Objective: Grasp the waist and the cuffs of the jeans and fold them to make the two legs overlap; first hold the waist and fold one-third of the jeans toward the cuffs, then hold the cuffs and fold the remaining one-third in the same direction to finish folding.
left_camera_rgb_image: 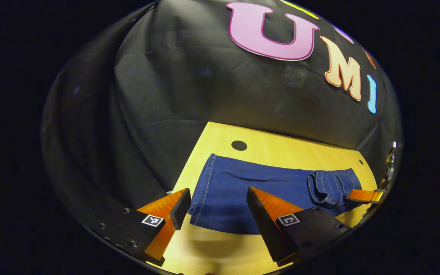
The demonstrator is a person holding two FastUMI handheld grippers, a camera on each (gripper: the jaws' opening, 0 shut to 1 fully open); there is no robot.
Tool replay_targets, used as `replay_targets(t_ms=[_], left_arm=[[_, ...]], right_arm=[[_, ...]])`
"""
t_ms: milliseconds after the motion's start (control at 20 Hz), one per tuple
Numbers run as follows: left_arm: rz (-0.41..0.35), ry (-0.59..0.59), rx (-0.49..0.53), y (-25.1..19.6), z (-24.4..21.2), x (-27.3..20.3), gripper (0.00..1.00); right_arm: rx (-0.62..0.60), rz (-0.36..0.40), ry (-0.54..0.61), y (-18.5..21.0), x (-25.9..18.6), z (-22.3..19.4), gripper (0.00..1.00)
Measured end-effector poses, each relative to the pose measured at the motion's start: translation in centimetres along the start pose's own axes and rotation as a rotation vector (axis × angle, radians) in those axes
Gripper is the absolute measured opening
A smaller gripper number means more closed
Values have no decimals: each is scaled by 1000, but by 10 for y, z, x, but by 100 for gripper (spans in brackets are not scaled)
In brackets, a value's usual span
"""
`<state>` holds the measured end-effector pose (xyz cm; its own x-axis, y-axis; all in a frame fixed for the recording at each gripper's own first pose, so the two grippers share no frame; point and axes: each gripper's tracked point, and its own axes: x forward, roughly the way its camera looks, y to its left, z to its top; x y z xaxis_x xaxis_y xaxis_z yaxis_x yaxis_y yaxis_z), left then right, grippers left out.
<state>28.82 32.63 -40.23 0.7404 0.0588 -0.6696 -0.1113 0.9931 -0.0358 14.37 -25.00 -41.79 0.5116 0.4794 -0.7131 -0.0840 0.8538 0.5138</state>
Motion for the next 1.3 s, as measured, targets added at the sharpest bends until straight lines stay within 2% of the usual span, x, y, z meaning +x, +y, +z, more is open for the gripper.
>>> replay_targets(t_ms=[200, 250, 300, 350, 450, 600, 650, 700, 750, 800, 900, 950, 1000, 1050, 1150, 1300], left_arm=[[15, 44, 14, 16, -21, 37, 93], [23, 63, 25, 19, -25, 46, 93], [38, 81, 37, 21, -31, 55, 93], [47, 98, 51, 21, -38, 65, 93], [58, 139, 80, 19, -50, 80, 93], [66, 193, 97, 16, -66, 89, 93], [65, 181, 96, 16, -59, 86, 92], [60, 180, 96, 17, -60, 88, 94], [58, 188, 84, 17, -63, 84, 92], [47, 180, 65, 14, -63, 84, 93], [42, 184, 50, 12, -67, 85, 92], [35, 189, 53, 7, -66, 87, 82], [9, 200, 60, 0, -66, 84, 77], [-26, 202, 61, -11, -65, 85, 54], [-5, 220, 85, -15, -63, 86, 8], [6, 300, 105, -21, -62, 85, 0]], right_arm=[[-86, -16, 5, -6, -31, 0, 98], [-95, -28, 5, -9, -39, 0, 94], [-104, -44, 0, -14, -45, 1, 94], [-110, -63, -2, -27, -58, 2, 98], [-109, -94, -9, -44, -73, 3, 98], [-87, -128, -15, -60, -82, 4, 98], [-88, -135, -20, -63, -84, 4, 94], [-92, -139, -27, -65, -88, 6, 98], [-95, -139, -29, -66, -90, 6, 98], [-99, -139, -26, -67, -92, 6, 94], [-106, -135, -20, -69, -94, 5, 94], [-105, -127, -19, -68, -96, 5, 98], [-106, -120, -19, -67, -96, 6, 94], [-108, -114, -25, -66, -97, 8, 98], [-108, -101, -35, -64, -101, 12, 98], [-106, -79, -53, -63, -113, 25, 98]])
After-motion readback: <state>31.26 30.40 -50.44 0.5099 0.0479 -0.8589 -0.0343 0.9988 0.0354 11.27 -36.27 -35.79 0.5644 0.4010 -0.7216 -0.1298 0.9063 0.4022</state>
